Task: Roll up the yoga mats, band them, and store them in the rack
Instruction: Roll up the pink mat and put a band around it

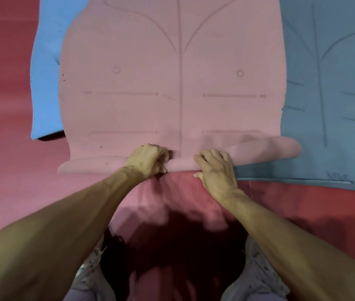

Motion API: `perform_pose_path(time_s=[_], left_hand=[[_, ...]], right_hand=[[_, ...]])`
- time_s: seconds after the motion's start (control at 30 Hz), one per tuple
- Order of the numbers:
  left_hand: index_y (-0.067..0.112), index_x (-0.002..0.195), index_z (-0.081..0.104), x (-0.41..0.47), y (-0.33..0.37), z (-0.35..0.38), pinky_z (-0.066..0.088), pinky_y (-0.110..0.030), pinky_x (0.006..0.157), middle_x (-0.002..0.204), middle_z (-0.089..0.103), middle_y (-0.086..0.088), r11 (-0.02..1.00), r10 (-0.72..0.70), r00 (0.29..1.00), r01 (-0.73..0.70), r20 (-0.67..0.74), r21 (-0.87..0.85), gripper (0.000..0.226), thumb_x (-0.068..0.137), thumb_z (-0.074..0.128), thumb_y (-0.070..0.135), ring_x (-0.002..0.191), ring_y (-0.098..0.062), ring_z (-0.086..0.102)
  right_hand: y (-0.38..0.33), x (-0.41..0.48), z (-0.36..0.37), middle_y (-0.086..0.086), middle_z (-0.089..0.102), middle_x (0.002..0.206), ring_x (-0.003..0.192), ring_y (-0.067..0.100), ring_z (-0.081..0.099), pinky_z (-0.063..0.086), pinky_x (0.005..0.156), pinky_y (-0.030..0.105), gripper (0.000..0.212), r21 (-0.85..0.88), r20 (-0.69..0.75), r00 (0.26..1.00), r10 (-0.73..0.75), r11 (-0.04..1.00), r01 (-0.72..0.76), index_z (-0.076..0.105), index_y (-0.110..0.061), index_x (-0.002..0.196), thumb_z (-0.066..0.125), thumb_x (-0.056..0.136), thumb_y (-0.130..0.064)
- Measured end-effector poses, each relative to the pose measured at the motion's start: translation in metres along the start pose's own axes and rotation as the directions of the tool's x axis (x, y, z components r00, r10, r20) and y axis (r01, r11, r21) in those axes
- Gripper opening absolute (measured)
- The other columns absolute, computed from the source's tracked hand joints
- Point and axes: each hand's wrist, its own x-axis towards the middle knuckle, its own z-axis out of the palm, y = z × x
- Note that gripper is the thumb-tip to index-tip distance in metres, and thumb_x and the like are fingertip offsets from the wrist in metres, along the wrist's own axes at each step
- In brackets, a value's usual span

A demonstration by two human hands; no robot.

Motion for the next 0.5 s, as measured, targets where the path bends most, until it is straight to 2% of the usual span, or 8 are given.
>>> perform_pose_path(time_s=[0.1, 0.2, 0.3, 0.4, 0.5], left_hand=[[0.019, 0.089, 0.063, 0.008, -0.001, -0.002, 0.035, -0.027, 0.063, 0.084, 0.061, 0.004, 0.998, -0.045, 0.999, 0.046, 0.019, -0.043, 0.025, 0.068, 0.076, 0.017, 0.085, -0.025, 0.06], [0.016, 0.096, 0.062, 0.01, 0.0, 0.007, 0.042, -0.031, 0.069, 0.098, 0.059, -0.002, 0.997, -0.049, 0.999, 0.048, -0.02, -0.062, 0.031, 0.068, 0.075, 0.014, 0.09, -0.027, 0.058], [0.015, 0.098, 0.068, 0.002, -0.001, 0.018, 0.043, -0.03, 0.076, 0.104, 0.061, -0.003, 0.998, -0.032, 0.999, 0.029, -0.041, -0.063, 0.032, 0.067, 0.078, 0.014, 0.096, -0.027, 0.059], [0.022, 0.098, 0.073, -0.007, 0.0, 0.019, 0.037, -0.025, 0.071, 0.098, 0.069, 0.0, 0.995, -0.061, 0.998, 0.059, -0.017, -0.077, 0.032, 0.067, 0.081, 0.018, 0.096, -0.022, 0.061], [0.026, 0.1, 0.074, -0.013, 0.006, 0.017, 0.034, -0.021, 0.068, 0.097, 0.072, 0.001, 0.993, -0.092, 0.996, 0.093, 0.011, -0.08, 0.03, 0.071, 0.079, 0.02, 0.095, -0.019, 0.063]], right_hand=[[-0.003, 0.014, 0.0, -0.003, 0.062, 0.093, 0.089, 0.021, 0.058, 0.043, 0.083, 0.041, 0.047, -0.005, 0.023, 0.999, 0.023, 1.0, -0.023, 0.068, -0.017, 0.095, 0.087, 0.057, -0.035], [0.004, 0.021, 0.0, -0.004, 0.061, 0.1, 0.1, 0.02, 0.056, 0.036, 0.087, 0.042, 0.044, 0.026, 0.082, 0.997, 0.004, 1.0, -0.006, 0.066, -0.019, 0.102, 0.08, 0.068, -0.042], [0.01, 0.015, 0.002, -0.003, 0.063, 0.094, 0.095, 0.024, 0.059, 0.038, 0.081, 0.04, 0.038, 0.104, 0.06, 0.998, -0.007, 0.995, 0.0, 0.068, -0.018, 0.094, 0.081, 0.067, -0.041], [0.005, 0.004, 0.009, -0.001, 0.064, 0.083, 0.083, 0.027, 0.061, 0.042, 0.076, 0.039, 0.032, 0.142, 0.047, 0.997, 0.057, 0.988, -0.064, 0.068, -0.017, 0.085, 0.086, 0.061, -0.03], [-0.002, 0.002, 0.006, 0.0, 0.064, 0.085, 0.087, 0.027, 0.06, 0.042, 0.081, 0.037, 0.027, 0.159, 0.065, 0.993, 0.101, 0.981, -0.11, 0.069, -0.016, 0.087, 0.083, 0.067, -0.028]])
